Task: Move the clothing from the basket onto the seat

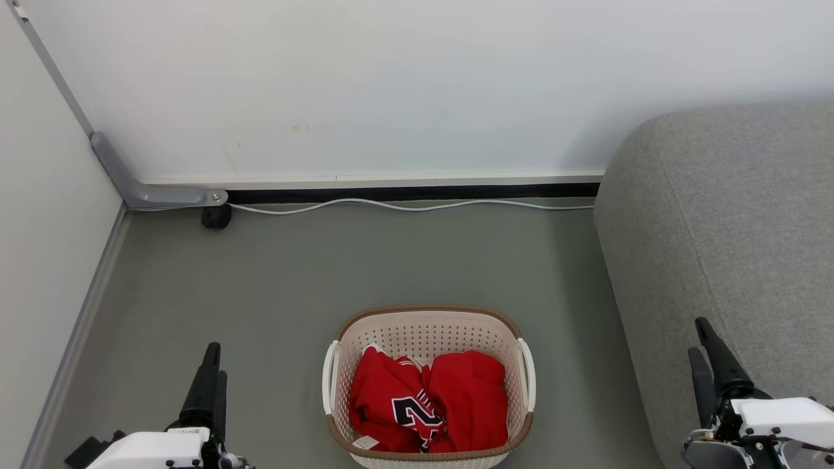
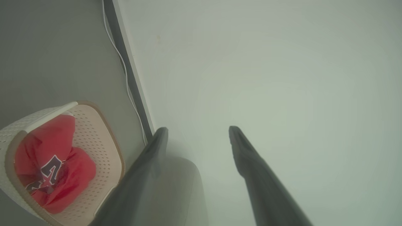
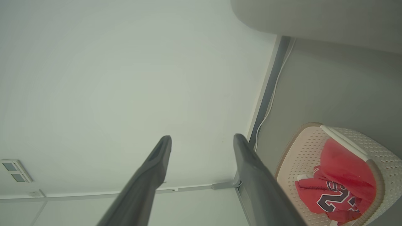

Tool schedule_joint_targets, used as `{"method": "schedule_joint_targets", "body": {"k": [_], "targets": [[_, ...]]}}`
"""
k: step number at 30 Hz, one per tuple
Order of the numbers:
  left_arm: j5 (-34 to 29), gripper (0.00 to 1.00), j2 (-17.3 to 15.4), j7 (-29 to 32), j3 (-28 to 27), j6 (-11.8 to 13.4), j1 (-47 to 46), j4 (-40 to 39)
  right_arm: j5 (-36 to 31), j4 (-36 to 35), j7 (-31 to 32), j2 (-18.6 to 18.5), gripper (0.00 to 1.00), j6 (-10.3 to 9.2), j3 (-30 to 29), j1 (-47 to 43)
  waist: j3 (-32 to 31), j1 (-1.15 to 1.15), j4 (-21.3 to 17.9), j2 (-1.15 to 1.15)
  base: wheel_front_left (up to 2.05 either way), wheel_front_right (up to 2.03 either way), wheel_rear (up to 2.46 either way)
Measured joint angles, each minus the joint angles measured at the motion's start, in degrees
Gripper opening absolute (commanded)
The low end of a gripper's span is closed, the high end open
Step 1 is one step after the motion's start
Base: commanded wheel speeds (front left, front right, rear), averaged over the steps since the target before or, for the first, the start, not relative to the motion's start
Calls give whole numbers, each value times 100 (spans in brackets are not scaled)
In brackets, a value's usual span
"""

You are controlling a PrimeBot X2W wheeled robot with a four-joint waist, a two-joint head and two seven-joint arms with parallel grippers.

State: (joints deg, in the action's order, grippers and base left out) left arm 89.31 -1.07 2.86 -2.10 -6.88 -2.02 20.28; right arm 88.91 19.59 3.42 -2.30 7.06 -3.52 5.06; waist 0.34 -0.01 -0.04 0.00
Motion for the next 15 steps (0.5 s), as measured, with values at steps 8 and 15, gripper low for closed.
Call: {"method": "schedule_joint_targets", "body": {"k": [8, 15], "targets": [[-598, 100, -23, -140, 58, 0, -92, 19, -342, 123, -169, -124, 100, 0, 235, 183, 6, 0, -4, 0, 0, 0, 0], [-1251, 100, -33, -248, 118, -1, -227, 64, -895, 196, -274, -176, 100, 0, 288, 341, 11, 0, -13, 0, 0, 0, 0]]}}
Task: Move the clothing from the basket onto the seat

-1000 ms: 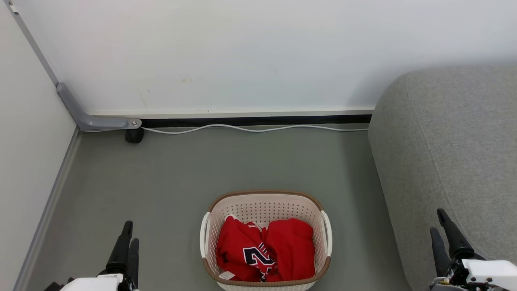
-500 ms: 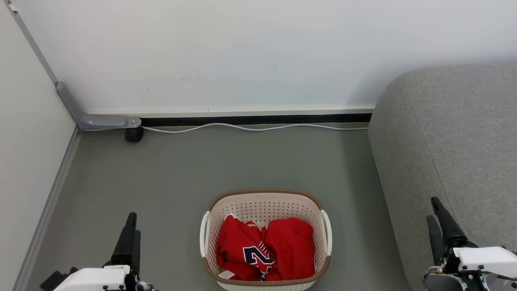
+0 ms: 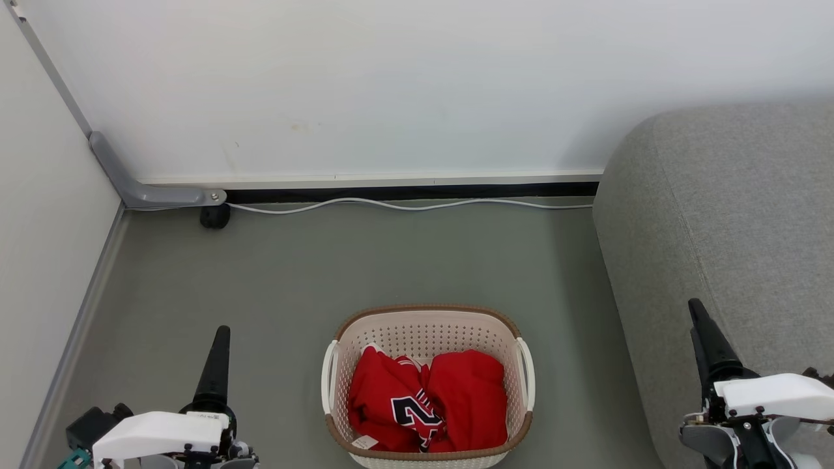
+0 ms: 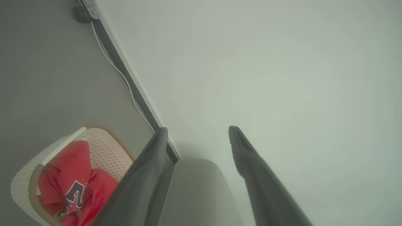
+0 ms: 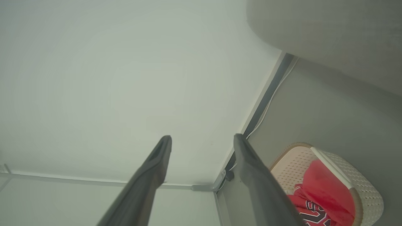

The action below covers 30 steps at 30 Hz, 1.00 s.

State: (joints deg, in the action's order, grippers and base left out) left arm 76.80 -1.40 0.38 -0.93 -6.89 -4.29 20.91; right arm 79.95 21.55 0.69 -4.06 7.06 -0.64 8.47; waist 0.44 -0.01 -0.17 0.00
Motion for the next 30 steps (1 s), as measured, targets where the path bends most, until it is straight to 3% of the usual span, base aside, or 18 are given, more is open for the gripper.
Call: {"method": "schedule_joint_targets", "body": {"k": [30], "targets": [[-2643, 100, -90, -453, 148, -3, -408, 423, -2481, 453, -485, -160, 100, 0, 441, 519, -26, 0, -29, 0, 0, 0, 0]]}}
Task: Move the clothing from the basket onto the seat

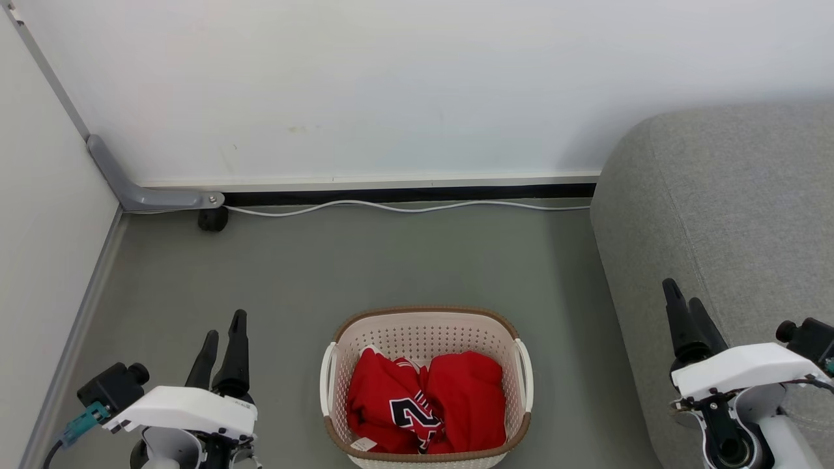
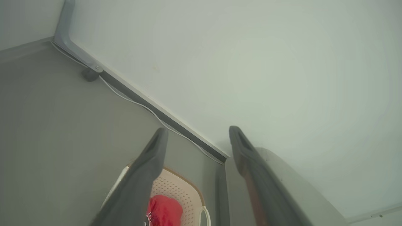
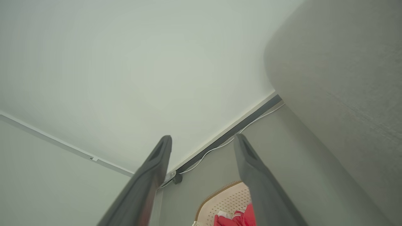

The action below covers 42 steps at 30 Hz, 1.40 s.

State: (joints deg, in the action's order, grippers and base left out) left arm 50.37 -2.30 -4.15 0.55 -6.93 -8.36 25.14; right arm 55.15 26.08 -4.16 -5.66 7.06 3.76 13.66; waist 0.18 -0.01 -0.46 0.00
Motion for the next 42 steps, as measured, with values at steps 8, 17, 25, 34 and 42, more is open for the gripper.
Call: {"method": "schedule_joint_targets", "body": {"k": [8, 17, 25, 34, 42], "targets": [[-679, 100, 4, -132, -8, 1, -84, 189, -700, 210, -110, -33, 100, 0, 34, 135, -5, 0, -8, 0, 0, 0, 0], [-1499, 100, 5, -302, 18, 0, -274, 349, -1525, 467, -294, -54, 100, 1, 157, 330, -4, 0, -14, 0, 0, 0, 0], [-2063, 100, 5, -422, 35, -7, -425, 444, -2061, 592, -409, -85, 100, 1, 265, 495, 12, 0, -11, 0, 0, 0, 0], [-2748, 100, -4, -592, 54, -8, -495, 534, -2682, 667, -553, -159, 100, 1, 347, 650, -3, 0, -30, 0, 0, 0, 0], [-3314, 100, -13, -708, 135, -14, -614, 623, -3210, 747, -691, -187, 100, 1, 415, 812, 10, 0, -64, 0, 0, 0, 0]]}}
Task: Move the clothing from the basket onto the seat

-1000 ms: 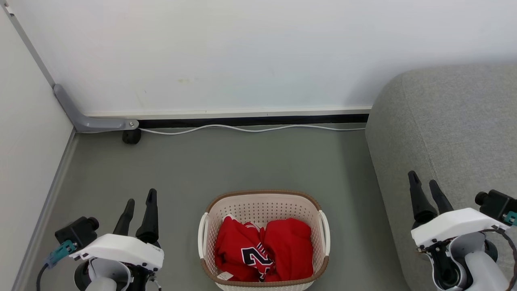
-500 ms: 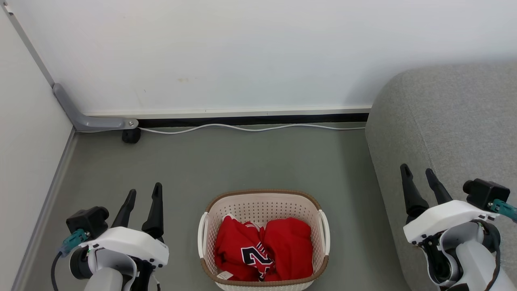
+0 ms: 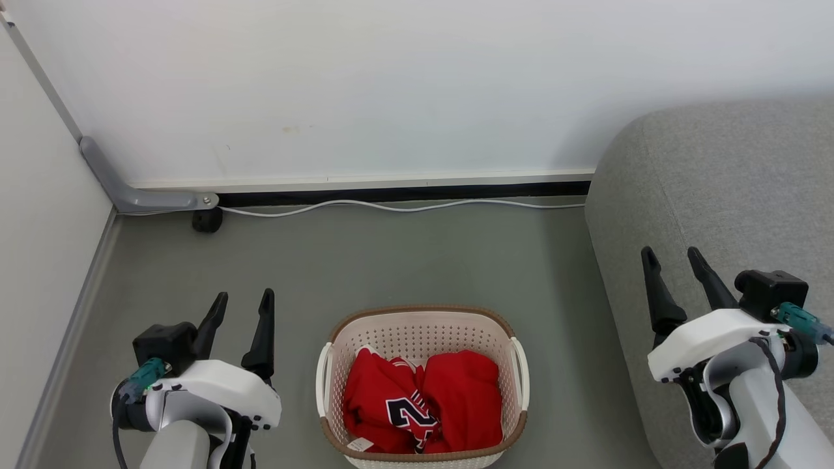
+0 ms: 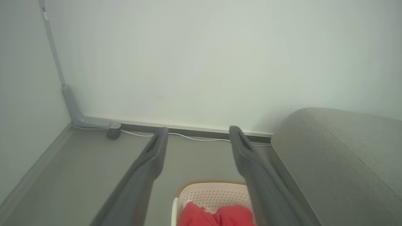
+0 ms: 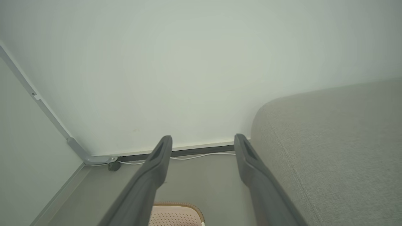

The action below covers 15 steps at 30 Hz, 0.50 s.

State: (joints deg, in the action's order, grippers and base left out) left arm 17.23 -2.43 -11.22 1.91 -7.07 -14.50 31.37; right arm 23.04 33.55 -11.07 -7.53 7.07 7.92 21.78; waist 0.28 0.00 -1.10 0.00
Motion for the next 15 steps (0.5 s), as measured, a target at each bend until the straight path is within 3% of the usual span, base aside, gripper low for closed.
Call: {"method": "schedule_joint_targets", "body": {"k": [15], "targets": [[-935, 100, -13, -252, 82, -2, -229, 230, -1018, 210, -256, -76, 100, 1, 163, 273, -16, 0, -17, 0, 0, 0, 0]]}}
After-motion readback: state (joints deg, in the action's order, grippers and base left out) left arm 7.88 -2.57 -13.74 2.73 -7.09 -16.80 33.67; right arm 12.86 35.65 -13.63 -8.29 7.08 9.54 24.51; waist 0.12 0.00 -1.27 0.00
